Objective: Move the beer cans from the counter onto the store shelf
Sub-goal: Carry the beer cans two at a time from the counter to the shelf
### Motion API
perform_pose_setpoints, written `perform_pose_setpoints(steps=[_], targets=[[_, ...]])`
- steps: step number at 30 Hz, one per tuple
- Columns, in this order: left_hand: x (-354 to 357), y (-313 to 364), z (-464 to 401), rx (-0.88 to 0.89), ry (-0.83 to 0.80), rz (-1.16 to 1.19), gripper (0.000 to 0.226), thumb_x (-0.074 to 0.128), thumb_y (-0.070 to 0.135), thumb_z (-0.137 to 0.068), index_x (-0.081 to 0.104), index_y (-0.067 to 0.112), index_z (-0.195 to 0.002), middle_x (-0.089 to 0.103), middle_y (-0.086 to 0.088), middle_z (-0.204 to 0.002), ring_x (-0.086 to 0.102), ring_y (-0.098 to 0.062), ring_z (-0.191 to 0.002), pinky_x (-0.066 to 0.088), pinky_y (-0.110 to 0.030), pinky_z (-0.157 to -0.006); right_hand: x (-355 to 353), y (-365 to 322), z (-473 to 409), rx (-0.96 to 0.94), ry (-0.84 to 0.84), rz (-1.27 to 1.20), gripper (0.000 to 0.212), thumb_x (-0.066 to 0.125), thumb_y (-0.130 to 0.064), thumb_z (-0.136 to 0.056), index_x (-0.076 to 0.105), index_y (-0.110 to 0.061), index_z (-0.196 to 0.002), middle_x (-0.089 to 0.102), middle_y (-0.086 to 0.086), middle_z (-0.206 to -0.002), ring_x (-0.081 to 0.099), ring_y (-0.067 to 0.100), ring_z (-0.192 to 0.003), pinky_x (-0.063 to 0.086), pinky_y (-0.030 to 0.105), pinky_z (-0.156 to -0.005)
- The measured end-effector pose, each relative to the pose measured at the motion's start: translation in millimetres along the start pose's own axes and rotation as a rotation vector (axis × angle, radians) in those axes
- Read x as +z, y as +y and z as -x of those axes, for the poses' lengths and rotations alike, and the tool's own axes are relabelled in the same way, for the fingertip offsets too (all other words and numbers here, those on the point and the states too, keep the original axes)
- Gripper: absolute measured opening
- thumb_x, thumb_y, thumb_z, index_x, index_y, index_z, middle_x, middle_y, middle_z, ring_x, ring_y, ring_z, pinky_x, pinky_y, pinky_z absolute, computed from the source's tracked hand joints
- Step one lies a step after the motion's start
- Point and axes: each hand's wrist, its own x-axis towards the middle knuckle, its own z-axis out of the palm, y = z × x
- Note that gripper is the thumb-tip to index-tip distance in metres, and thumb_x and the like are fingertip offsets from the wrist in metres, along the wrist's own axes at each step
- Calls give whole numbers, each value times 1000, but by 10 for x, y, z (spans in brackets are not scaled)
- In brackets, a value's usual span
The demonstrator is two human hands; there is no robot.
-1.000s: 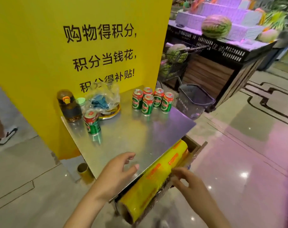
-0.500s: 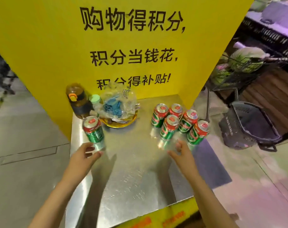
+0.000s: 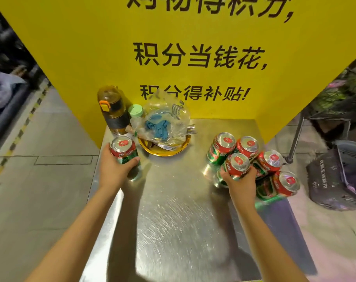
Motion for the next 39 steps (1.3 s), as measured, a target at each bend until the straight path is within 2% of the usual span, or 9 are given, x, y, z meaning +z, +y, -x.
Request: perform_pose_setpoints(steps=[4, 13, 20, 24, 28, 30, 33, 35, 39], targets=[[55, -37, -22, 22, 30, 52, 71, 81, 11, -68, 42, 18, -127, 53, 6, -115, 52, -12, -103, 41, -26, -87, -18, 20, -45, -2, 6, -2, 67, 81, -13, -72, 40, -6, -124, 55, -1, -108, 55, 16, -94, 40, 26, -80], [-114, -121, 210, 9, 39, 26, 66, 87, 21, -60, 52, 23, -116, 62, 2, -112, 59, -17, -101, 50, -37, -90, -102, -46, 15, -35, 8, 19, 59, 84, -15, -65, 55, -15, -117, 61, -5, -102, 57, 13, -92, 40, 25, -80], [-618, -153, 736, -38, 9, 181, 64, 88, 17, -59, 55, 22, -114, 64, 3, -107, 60, -11, -97, 50, -34, -88, 61, -281, 571, -91, -115, -59, 57, 89, -15, -57, 59, -21, -106, 68, -2, -97, 65, 15, -88, 50, 30, -80], [-1203, -271, 1035, -80, 45, 289, 61, 83, 17, -64, 55, 20, -118, 63, 3, -112, 59, -13, -103, 49, -28, -85, 358, -582, 1128, -131, -268, -160, 59, 88, -34, -50, 60, -26, -101, 69, -1, -97, 66, 16, -88, 54, 32, -80], [-2007, -455, 1377, -104, 111, 340, 73, 82, 33, -55, 52, 24, -120, 60, 10, -111, 57, -7, -102, 47, -25, -82, 810, -913, 1806, -91, -435, -257, 54, 88, -11, -60, 58, -32, -99, 67, -4, -103, 64, 16, -97, 50, 29, -84], [-2471, -577, 1533, -124, 161, 361, 77, 85, 34, -55, 49, 24, -123, 59, 9, -112, 56, -10, -101, 45, -28, -86, 1038, -1122, 2242, -116, -529, -253, 58, 87, -10, -60, 56, -31, -105, 66, -6, -104, 63, 11, -97, 50, 26, -83], [-3195, -808, 1799, -154, 233, 333, 66, 77, 21, -68, 46, 22, -126, 54, 9, -108, 51, -14, -103, 42, -35, -93, 1353, -1365, 2965, -158, -676, -237, 60, 86, -11, -61, 57, -28, -110, 67, -7, -105, 64, 7, -96, 50, 21, -81], [-3695, -985, 1964, -160, 291, 318, 62, 76, 24, -65, 46, 27, -119, 54, 13, -105, 51, -14, -104, 42, -37, -94, 1626, -1498, 3437, -184, -769, -212, 61, 86, -13, -62, 56, -30, -112, 66, -9, -107, 63, 7, -98, 51, 24, -85], [-4589, -1393, 2303, -202, 444, 332, 72, 74, 34, -53, 47, 27, -119, 55, 4, -116, 51, -18, -110, 43, -39, -94, 2236, -1677, 4293, -242, -908, -172, 63, 87, -15, -60, 53, -34, -109, 64, -12, -106, 60, 4, -98, 49, 27, -89]])
